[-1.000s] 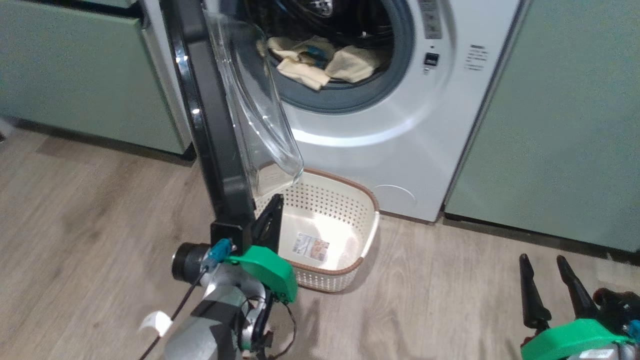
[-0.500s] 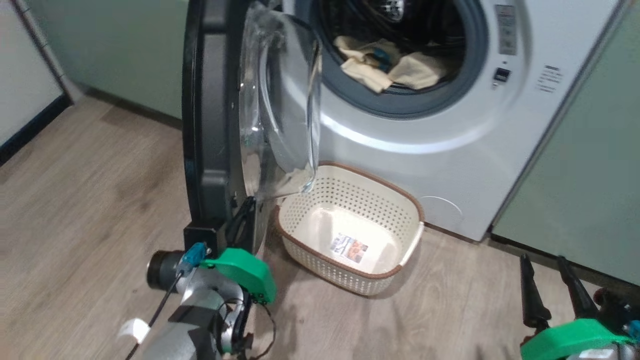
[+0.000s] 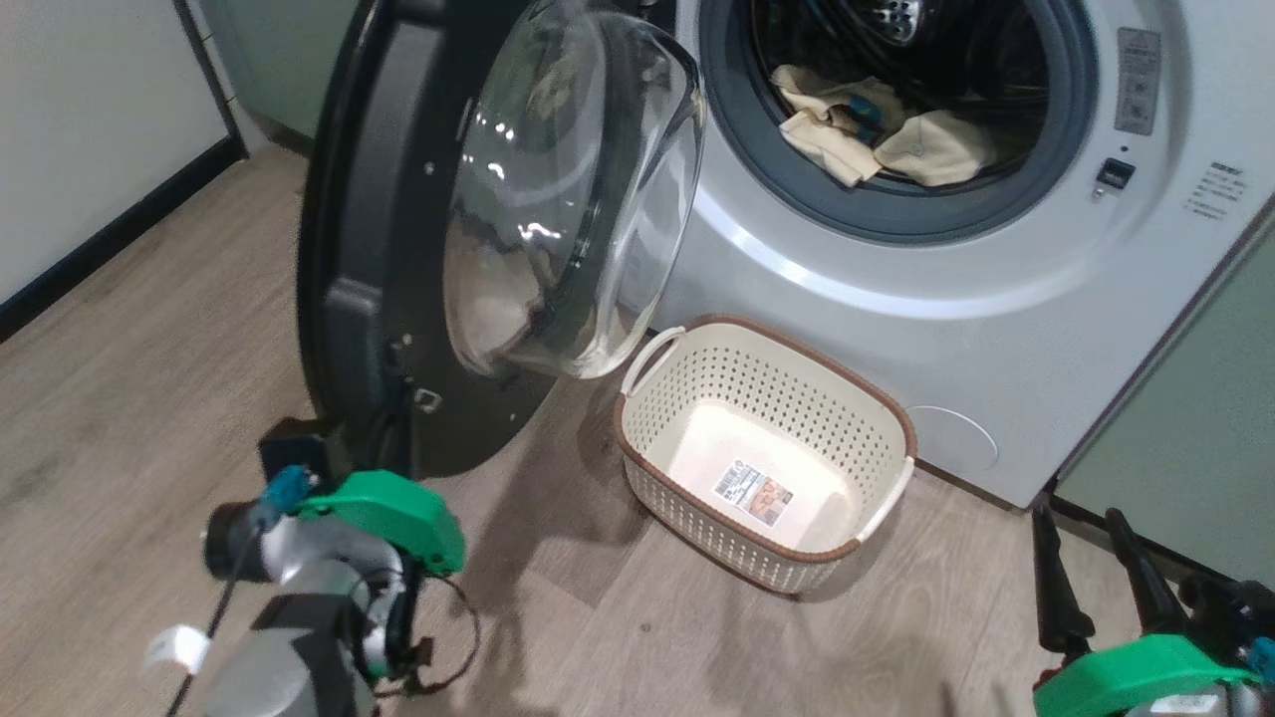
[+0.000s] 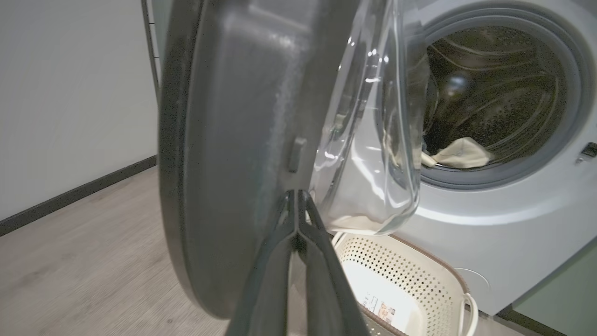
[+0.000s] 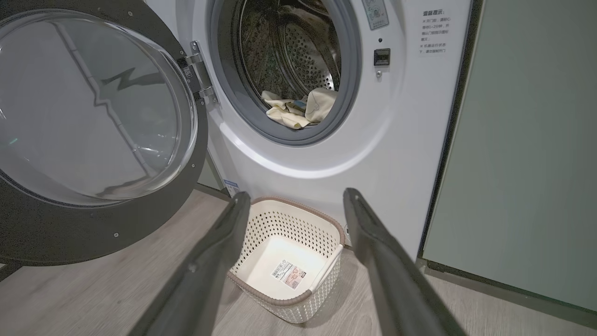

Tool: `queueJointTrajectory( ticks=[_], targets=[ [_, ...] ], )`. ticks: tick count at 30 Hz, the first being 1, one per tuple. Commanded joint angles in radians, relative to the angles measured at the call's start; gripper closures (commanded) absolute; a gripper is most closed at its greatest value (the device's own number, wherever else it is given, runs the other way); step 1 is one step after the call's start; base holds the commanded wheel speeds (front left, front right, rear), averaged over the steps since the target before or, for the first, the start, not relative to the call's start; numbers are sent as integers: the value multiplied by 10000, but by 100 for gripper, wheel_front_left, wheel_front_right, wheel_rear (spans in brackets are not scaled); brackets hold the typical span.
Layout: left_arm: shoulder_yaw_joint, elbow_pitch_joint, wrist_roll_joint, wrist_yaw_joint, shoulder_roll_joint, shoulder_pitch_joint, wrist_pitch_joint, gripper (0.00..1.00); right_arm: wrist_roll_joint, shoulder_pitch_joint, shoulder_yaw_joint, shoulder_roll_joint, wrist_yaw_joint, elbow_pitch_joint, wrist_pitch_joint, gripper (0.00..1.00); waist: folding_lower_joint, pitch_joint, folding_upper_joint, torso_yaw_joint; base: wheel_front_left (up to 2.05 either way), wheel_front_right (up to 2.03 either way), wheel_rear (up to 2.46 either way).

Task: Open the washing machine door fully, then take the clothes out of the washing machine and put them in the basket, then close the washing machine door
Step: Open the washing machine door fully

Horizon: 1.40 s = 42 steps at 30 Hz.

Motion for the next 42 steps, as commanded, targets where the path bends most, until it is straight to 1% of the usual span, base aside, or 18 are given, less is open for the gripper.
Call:
queueJointTrajectory(
  ticks=[1, 9, 18, 26, 32, 42],
  targets=[
    [647, -53, -111, -1, 483, -527, -74, 100, 65, -460, 222, -132, 0, -282, -95, 0, 0, 4, 0, 120, 0, 0, 0],
    [1245, 1029, -636, -435, 631, -1335, -95, 100, 106, -443, 234, -244, 0, -298, -95, 0, 0, 101, 0, 388, 0, 0, 0],
    [1793, 1856, -642, -829, 614, -2042, -106, 100, 95, -483, 297, -360, 0, -319, -95, 0, 0, 336, 0, 399, 0, 0, 0],
    [2467, 2402, -396, -1011, 527, -2415, -107, 100, 87, -671, 307, -489, 0, -354, -95, 0, 0, 754, 0, 336, 0, 0, 0],
    [3047, 2478, -176, -1101, 382, -2579, -108, 100, 68, -817, 307, -571, 0, -402, -95, 0, 0, 1016, 0, 318, 0, 0, 0],
    [3995, 2646, 348, -1369, 361, -2767, -108, 100, 82, -1082, 470, -655, 0, -348, -95, 0, 0, 1276, 0, 133, 0, 0, 0]
  ],
)
